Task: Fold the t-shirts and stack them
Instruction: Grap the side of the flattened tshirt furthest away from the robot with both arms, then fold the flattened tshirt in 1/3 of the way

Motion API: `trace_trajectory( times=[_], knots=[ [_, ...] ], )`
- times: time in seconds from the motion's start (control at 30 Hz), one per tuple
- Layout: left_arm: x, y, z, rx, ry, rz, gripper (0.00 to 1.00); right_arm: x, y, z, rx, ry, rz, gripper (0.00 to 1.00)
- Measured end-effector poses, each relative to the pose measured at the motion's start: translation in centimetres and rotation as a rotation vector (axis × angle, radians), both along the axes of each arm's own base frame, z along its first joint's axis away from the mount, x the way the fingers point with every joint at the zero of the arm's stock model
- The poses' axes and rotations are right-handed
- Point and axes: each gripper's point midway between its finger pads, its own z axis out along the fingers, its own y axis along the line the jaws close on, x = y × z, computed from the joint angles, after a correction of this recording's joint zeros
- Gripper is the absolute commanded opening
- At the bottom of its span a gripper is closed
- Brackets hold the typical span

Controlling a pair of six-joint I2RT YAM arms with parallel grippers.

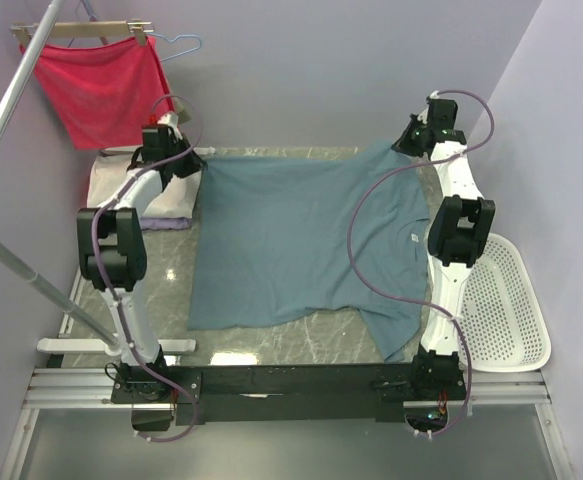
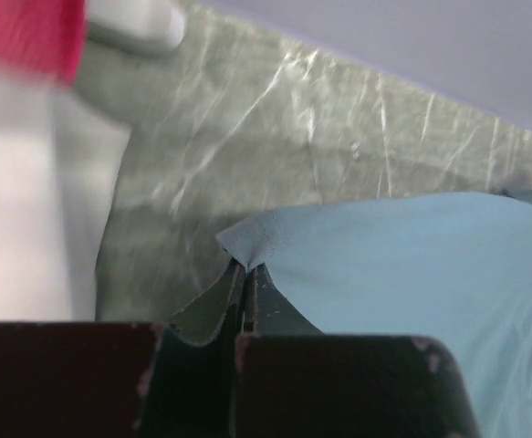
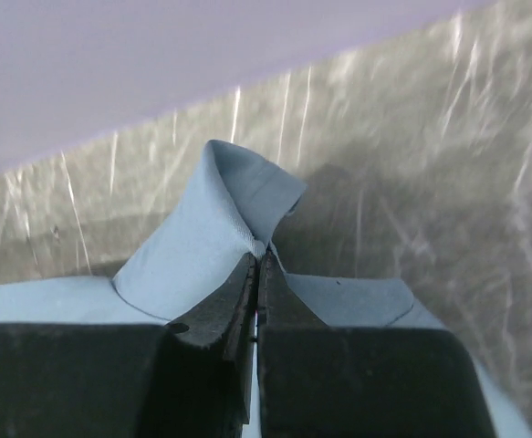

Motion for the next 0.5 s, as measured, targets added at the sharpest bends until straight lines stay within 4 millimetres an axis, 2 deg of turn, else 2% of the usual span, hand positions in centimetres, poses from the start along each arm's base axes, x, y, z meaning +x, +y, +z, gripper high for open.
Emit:
trace_trajectory(
  times=[0.13, 0.2, 0.3, 0.4, 0.5],
  knots=[
    [3.1, -0.2, -1.1, -0.022, -0.008, -0.047, 0.01, 0.8, -0.3, 1.2, 0.005, -0.052, 0.005, 0.0],
    [3.7, -0.3, -2.5, -0.037, 0.006, -0.063, 0.01, 1.1, 0.0, 1.7, 0.016, -0.074, 0.023, 0.0],
    [3.1, -0.4, -4.7, -0.058, 0.049, -0.083, 0.01, 1.3, 0.7, 2.0, 0.037, -0.096, 0.057, 0.0],
    [1.8, -0.8, -5.9, -0.082, 0.07, -0.098, 0.01, 0.9, 1.4, 1.7, 0.057, -0.098, 0.087, 0.0],
    [-0.7, -1.3, -6.9, -0.112, 0.104, -0.106, 0.01, -1.3, 1.9, -0.2, 0.075, -0.033, 0.097, 0.0]
  ],
)
